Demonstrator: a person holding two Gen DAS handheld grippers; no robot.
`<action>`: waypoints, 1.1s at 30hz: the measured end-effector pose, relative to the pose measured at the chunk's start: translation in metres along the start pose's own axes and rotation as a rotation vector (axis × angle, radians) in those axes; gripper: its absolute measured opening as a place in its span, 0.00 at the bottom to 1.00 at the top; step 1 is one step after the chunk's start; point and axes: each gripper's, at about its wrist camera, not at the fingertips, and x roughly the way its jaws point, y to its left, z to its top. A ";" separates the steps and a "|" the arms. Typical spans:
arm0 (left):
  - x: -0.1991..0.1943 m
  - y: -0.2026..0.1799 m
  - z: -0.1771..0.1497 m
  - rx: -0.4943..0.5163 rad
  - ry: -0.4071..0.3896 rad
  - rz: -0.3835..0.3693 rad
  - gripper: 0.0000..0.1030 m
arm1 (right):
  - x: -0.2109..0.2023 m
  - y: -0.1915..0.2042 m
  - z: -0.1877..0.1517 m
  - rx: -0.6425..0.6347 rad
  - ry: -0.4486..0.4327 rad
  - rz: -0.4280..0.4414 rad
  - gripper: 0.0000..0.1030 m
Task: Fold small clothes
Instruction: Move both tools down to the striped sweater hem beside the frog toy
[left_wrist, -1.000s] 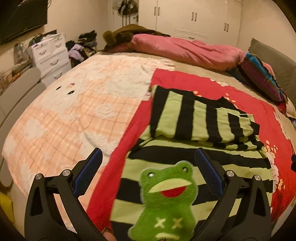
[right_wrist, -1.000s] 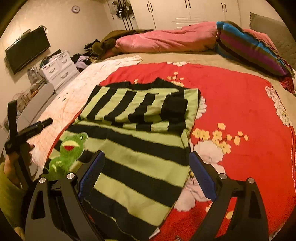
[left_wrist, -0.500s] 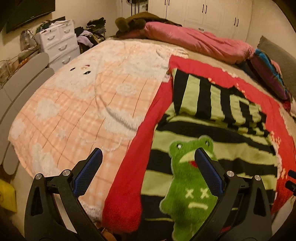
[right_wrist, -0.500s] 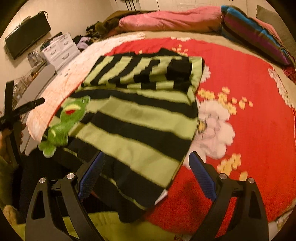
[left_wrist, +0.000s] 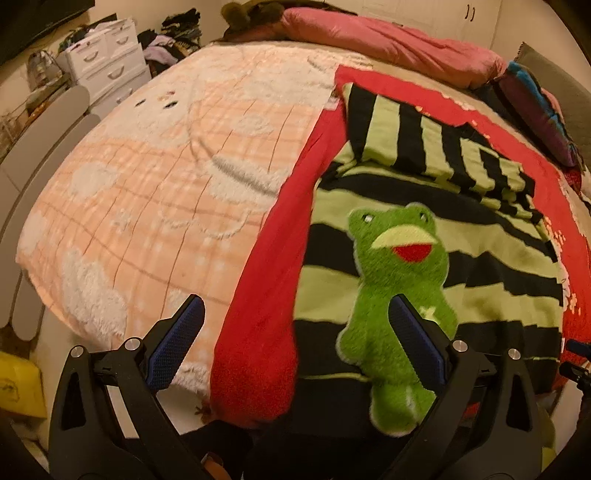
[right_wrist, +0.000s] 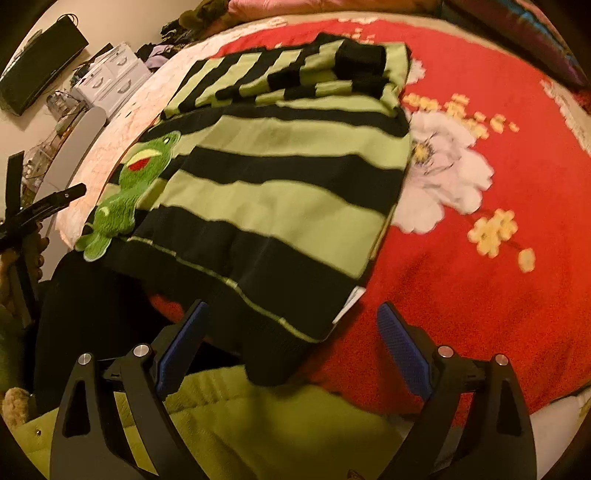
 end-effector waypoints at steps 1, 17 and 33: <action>0.001 0.001 -0.001 -0.002 0.011 -0.004 0.91 | 0.001 0.001 0.000 0.001 0.008 0.011 0.89; 0.031 0.008 -0.026 -0.052 0.180 -0.137 0.80 | 0.014 -0.004 -0.007 0.058 0.056 0.114 0.68; 0.038 -0.017 -0.026 -0.013 0.217 -0.213 0.21 | 0.019 -0.009 -0.005 0.054 0.052 0.144 0.42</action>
